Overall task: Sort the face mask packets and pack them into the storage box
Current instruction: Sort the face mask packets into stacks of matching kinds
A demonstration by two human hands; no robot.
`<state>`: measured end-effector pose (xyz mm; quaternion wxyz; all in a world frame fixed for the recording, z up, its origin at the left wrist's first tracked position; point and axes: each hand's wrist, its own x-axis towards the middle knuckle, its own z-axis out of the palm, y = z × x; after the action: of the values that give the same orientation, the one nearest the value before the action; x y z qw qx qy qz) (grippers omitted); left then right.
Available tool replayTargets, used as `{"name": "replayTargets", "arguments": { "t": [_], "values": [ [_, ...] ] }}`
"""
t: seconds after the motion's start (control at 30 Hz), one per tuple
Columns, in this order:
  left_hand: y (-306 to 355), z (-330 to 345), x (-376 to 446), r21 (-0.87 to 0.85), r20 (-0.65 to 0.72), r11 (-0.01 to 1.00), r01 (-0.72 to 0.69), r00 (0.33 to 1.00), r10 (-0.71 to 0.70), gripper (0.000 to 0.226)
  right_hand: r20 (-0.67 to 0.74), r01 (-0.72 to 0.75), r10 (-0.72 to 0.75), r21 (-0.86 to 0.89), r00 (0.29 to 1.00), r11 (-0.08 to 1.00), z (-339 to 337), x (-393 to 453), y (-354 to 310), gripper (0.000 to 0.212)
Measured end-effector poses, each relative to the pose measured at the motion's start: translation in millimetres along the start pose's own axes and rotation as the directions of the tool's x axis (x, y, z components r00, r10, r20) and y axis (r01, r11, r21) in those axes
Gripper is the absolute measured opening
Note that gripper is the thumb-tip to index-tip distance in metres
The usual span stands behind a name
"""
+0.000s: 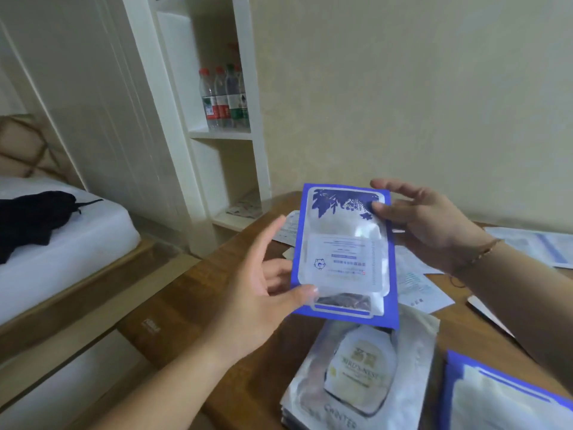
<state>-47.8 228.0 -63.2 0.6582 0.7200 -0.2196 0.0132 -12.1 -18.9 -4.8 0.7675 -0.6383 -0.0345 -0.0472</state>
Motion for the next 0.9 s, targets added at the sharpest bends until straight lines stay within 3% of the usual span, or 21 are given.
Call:
{"name": "replayTargets", "arguments": {
  "t": [0.13,0.27,0.4,0.47,0.53,0.57,0.63,0.67,0.77,0.83,0.9],
  "values": [
    [16.1,22.6,-27.1,0.253,0.09,0.956,-0.152,0.987,0.133,0.043,-0.033,-0.012,0.014,0.041,0.999,0.999,-27.5,-34.1,-10.7,0.029],
    [29.4,50.7,-47.8,0.35,0.163,0.909,-0.226,0.97,0.178,0.038,-0.062,-0.028,0.031,0.051,0.998,0.998,-59.8,-77.7,-15.3,0.03],
    [39.5,84.7,-59.7,0.181,0.19,0.974,-0.137,0.976,0.102,0.04,-0.108,-0.048,0.053,0.046,0.993,0.998,-91.9,-117.1,-24.9,0.038],
    [45.5,97.9,-61.3,0.101,0.229,0.99,-0.1,0.971,0.075,0.051,-0.129,-0.053,0.057,0.036,0.99,0.998,-105.6,-131.5,-30.8,0.039],
    [51.1,109.4,-62.6,-0.096,0.272,0.995,0.034,0.962,-0.007,0.066,-0.156,-0.048,0.056,0.055,0.986,0.997,-116.8,-142.1,-34.4,0.038],
    [53.7,116.6,-65.1,-0.257,0.287,0.954,0.156,0.955,-0.078,0.076,-0.175,-0.043,0.057,0.082,0.983,0.996,-121.1,-146.3,-35.4,0.038],
    [59.8,136.1,-73.2,-0.528,0.333,0.758,0.384,0.914,-0.231,0.09,-0.222,-0.022,0.06,0.169,0.973,0.985,-127.9,-152.9,-33.8,0.037],
    [64.2,147.3,-78.0,-0.609,0.36,0.651,0.452,0.89,-0.281,0.087,-0.247,-0.007,0.063,0.22,0.967,0.976,-129.6,-156.1,-31.5,0.036],
    [78.2,179.7,-84.5,-0.723,0.303,0.47,0.507,0.844,-0.443,0.031,-0.269,0.003,0.086,0.314,0.959,0.95,-127.2,-167.8,-17.1,0.033],
    [80.8,194.2,-81.9,-0.725,0.174,0.48,0.494,0.805,-0.567,0.019,-0.254,-0.024,0.112,0.324,0.961,0.946,-121.2,-177.4,-7.4,0.032],
    [78.6,198.9,-76.9,-0.693,0.097,0.522,0.497,0.782,-0.616,0.021,-0.216,-0.061,0.126,0.285,0.968,0.957,-120.4,-186.0,-6.3,0.03]
  ]
}}
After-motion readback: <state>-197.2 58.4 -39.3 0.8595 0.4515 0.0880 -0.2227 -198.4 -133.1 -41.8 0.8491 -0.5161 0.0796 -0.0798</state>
